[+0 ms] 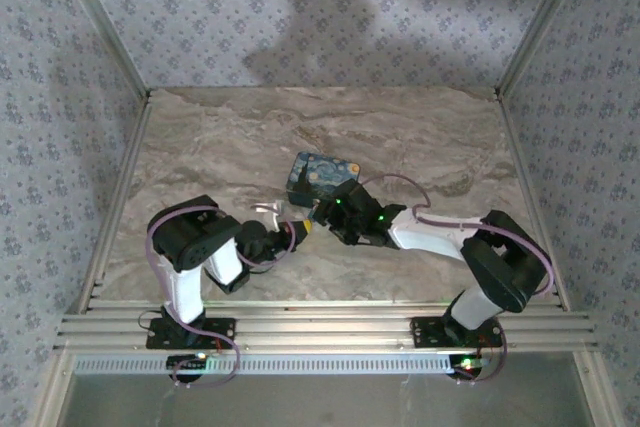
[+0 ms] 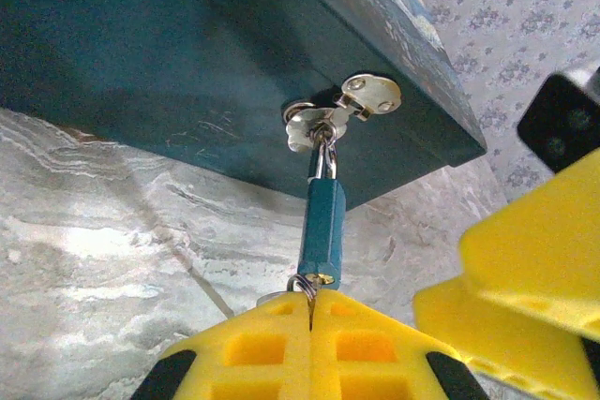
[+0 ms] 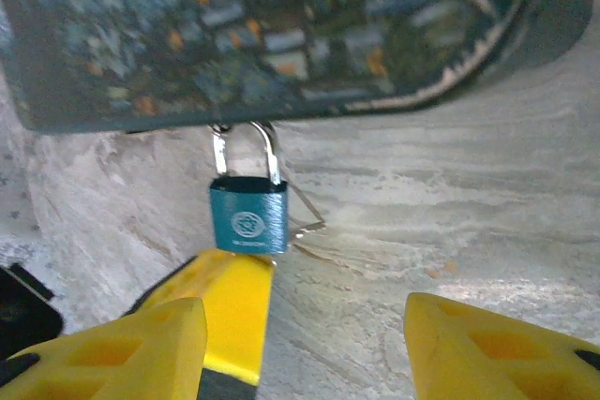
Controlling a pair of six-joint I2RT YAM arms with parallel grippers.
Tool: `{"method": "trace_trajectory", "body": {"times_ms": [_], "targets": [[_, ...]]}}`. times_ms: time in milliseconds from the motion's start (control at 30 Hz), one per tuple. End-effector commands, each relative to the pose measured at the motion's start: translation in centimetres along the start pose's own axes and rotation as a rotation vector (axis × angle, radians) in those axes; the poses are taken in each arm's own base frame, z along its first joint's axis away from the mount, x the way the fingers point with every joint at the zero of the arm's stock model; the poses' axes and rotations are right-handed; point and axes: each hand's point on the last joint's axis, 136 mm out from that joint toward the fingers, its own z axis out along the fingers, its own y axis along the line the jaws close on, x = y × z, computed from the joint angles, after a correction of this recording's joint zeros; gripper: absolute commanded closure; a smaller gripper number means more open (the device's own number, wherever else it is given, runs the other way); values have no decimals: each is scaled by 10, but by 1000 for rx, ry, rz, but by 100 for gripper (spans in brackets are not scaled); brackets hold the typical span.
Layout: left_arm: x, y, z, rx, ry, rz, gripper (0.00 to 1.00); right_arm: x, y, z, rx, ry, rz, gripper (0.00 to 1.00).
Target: Unlock a padlock with a key
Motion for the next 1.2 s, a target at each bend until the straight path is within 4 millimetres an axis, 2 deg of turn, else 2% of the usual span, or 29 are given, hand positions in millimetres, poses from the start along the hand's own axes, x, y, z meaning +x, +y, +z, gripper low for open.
{"method": "trace_trajectory", "body": {"times_ms": [0,333,633,1167], "targets": [[27,30,3,-112,90,13,100,-12,4,-4,-12,-58,24,42],[27,27,3,-99,94,4,100,-16,20,20,-25,-36,16,42],[29,28,2,-102,99,7,100,-20,21,36,6,-26,2,44],[32,24,4,-84,113,30,100,-14,13,48,63,15,-9,64]]}}
